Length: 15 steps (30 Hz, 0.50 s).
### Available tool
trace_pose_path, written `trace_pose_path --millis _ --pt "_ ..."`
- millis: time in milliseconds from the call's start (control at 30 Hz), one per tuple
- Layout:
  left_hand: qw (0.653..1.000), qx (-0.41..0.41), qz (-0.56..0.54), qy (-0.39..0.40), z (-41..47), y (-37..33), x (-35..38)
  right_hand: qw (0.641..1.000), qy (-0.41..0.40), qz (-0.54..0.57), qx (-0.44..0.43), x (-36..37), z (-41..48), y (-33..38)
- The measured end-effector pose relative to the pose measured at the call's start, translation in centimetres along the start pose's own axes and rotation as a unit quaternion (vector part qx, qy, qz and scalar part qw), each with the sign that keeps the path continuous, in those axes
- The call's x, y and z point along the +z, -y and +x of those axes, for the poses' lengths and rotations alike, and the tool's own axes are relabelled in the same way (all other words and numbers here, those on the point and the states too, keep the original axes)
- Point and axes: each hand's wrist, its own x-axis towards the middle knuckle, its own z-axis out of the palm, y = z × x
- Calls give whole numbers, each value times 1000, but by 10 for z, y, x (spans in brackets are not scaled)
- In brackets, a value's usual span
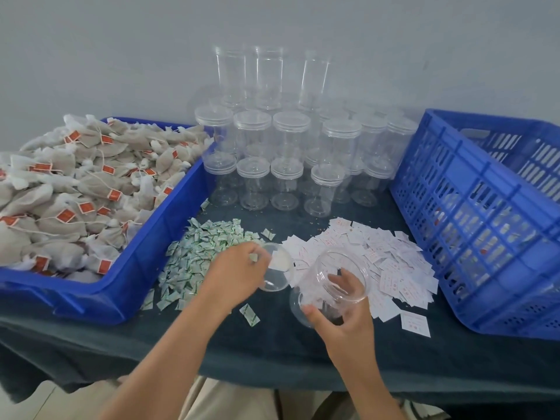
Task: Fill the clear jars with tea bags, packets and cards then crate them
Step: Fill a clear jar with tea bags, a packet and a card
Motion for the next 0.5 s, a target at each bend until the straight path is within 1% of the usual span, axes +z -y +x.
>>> trace_pose_path --millis 133,267,367,500 --pt "998 23 41 29 22 8 39 999 10 40 35 -1 1 -7" --pt "994 66 82 3 22 7 48 996 21 67 59 -6 3 -10" --pt "992 95 82 -29 16 4 32 997 26 46 51 -8 1 -8" --pt "984 121 102 -76 4 -4 -20 998 54 -15 -5 -5 -5 -2"
